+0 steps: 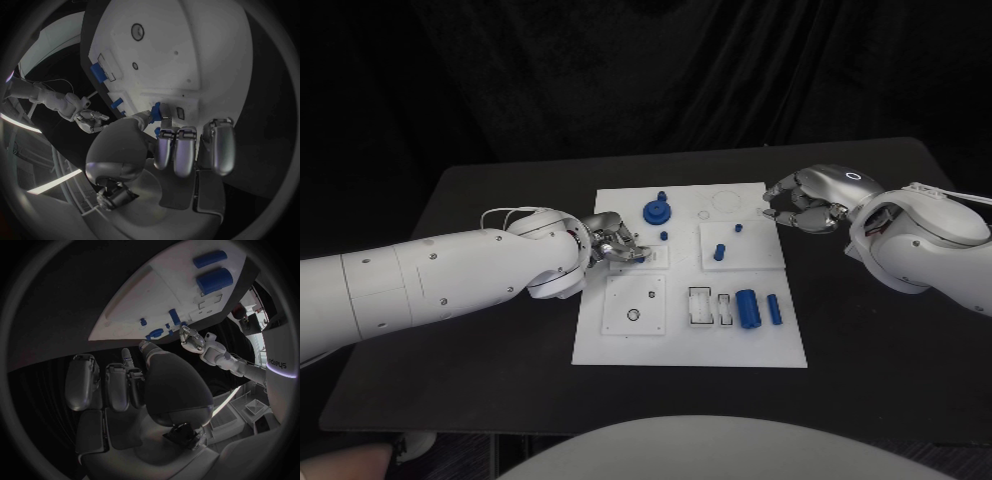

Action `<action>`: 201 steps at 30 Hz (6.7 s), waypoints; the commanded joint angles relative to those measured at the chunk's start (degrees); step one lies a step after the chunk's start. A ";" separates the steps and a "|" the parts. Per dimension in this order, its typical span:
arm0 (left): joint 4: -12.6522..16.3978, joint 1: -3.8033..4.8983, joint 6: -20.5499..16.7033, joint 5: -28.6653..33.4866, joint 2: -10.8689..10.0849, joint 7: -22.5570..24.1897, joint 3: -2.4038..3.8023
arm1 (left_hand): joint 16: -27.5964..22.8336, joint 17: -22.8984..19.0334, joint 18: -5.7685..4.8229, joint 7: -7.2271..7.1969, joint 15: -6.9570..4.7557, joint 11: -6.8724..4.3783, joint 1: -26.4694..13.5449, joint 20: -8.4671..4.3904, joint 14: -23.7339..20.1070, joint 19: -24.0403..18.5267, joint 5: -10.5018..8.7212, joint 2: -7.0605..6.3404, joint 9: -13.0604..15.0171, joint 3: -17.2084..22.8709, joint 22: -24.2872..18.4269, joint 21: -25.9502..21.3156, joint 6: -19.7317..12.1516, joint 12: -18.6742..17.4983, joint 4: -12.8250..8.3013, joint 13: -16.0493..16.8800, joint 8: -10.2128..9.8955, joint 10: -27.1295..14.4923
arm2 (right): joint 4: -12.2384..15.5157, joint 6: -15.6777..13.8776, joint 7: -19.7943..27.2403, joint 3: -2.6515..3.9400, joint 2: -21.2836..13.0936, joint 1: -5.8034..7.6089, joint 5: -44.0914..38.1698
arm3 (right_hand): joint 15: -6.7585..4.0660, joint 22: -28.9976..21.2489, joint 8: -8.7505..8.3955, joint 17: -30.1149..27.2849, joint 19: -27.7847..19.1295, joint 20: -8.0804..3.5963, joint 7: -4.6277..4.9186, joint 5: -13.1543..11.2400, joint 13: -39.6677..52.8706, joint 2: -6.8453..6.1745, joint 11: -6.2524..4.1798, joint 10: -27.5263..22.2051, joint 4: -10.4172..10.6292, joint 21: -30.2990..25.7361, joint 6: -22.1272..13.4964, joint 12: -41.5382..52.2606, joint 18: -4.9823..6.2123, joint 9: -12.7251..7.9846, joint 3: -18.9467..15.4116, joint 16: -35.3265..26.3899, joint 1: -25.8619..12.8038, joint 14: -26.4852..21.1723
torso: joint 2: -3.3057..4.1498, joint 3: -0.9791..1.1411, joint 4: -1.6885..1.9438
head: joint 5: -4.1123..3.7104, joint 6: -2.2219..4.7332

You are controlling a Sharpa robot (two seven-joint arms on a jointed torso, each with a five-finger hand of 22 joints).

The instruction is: Assemble the parts on the task board

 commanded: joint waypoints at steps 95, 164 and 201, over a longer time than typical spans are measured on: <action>-0.26 -0.76 -1.43 -2.37 -0.21 1.42 -0.60 | 0.37 15.09 -0.63 0.05 -0.25 -0.23 -5.58 -0.06 5.95 0.07 -3.94 1.28 2.36 -9.31 6.86 -0.92 2.19 0.20 2.27 14.99 -2.43 5.96 | -0.05 1.61 -1.78 0.03 -0.06 -0.38 -0.10 | 0.52 10.35 -0.41 7.37 0.46 0.52 0.05 1.52 15.09 0.00 0.38 6.18 -0.20 -0.76 0.74 0.16 0.40 -0.28 0.82 -0.70 0.51 4.18 | 0.04 0.04 -0.02 | 0.00 -0.01; -1.21 -0.78 -3.49 -2.37 0.26 5.60 -0.60 | 0.37 15.09 -0.74 -1.15 -1.16 -1.29 -0.69 -0.91 5.95 0.57 0.83 4.67 10.26 -12.24 7.76 -1.07 2.04 0.20 1.81 14.99 1.99 5.96 | -0.15 2.26 -2.33 0.04 0.02 -0.51 -0.10 | 0.52 10.21 -0.52 7.05 0.30 0.53 0.11 1.86 15.09 -0.03 0.40 6.18 -0.62 -1.28 0.81 0.16 0.50 -0.43 1.39 -1.02 0.90 4.09 | 0.08 0.07 -0.01 | 0.20 -0.01; 5.42 7.48 5.48 -9.12 -3.43 -4.39 -0.57 | 0.37 15.09 -0.74 -0.34 -0.71 -0.64 1.29 -0.59 5.95 0.81 0.79 3.71 11.57 -16.50 8.23 -1.50 -0.61 0.20 2.11 14.99 0.50 5.96 | -0.39 1.45 -2.76 0.04 -0.08 -0.51 -0.10 | 0.57 10.17 -0.55 6.98 0.26 0.55 0.20 1.80 15.09 -0.12 0.47 6.18 -0.57 -1.43 0.90 0.16 0.52 -0.50 1.50 -1.09 0.73 4.06 | -0.02 0.23 -0.30 | 0.53 -0.01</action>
